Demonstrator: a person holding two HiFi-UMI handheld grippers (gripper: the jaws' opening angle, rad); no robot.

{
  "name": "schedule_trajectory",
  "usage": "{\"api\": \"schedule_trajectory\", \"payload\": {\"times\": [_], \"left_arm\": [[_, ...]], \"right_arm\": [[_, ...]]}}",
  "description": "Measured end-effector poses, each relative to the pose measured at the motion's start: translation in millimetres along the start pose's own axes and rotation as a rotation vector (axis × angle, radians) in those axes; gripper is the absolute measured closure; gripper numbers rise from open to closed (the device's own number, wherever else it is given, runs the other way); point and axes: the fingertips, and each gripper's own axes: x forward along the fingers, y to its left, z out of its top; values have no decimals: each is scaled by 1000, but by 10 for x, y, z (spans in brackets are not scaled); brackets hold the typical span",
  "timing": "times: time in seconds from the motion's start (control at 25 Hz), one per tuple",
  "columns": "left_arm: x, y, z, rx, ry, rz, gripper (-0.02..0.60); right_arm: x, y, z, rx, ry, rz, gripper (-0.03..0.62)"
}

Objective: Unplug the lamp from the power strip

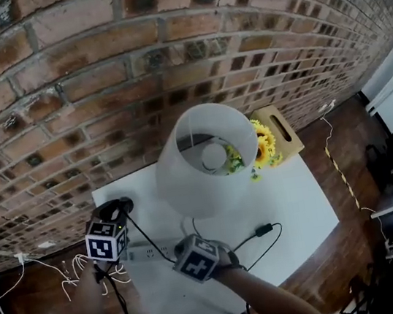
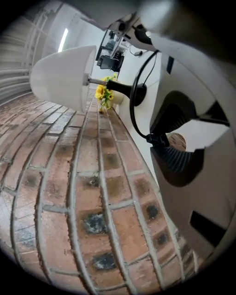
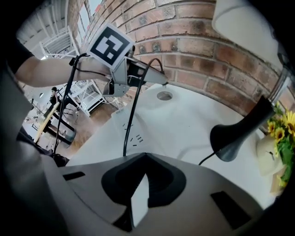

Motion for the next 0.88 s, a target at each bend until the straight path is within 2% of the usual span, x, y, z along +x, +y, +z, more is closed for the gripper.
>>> {"api": "schedule_trajectory", "payload": {"times": [0.16, 0.28, 0.44, 0.56, 0.76, 0.88], "left_arm": [[196, 50, -104, 45, 62, 16, 462], [285, 25, -198, 76, 106, 4, 436], [339, 0, -279, 95, 143, -6, 436], [358, -5, -311, 107, 156, -9, 436], [339, 26, -396, 75, 167, -7, 436], [334, -4, -375, 93, 157, -14, 436]], "right_arm": [[-16, -44, 9, 36, -21, 41, 595], [-8, -30, 2, 36, -20, 58, 595], [-28, -37, 26, 55, -37, 69, 595], [-22, -36, 10, 52, -35, 72, 595], [3, -25, 9, 38, -7, 73, 595], [9, -13, 13, 23, 19, 75, 595]]}}
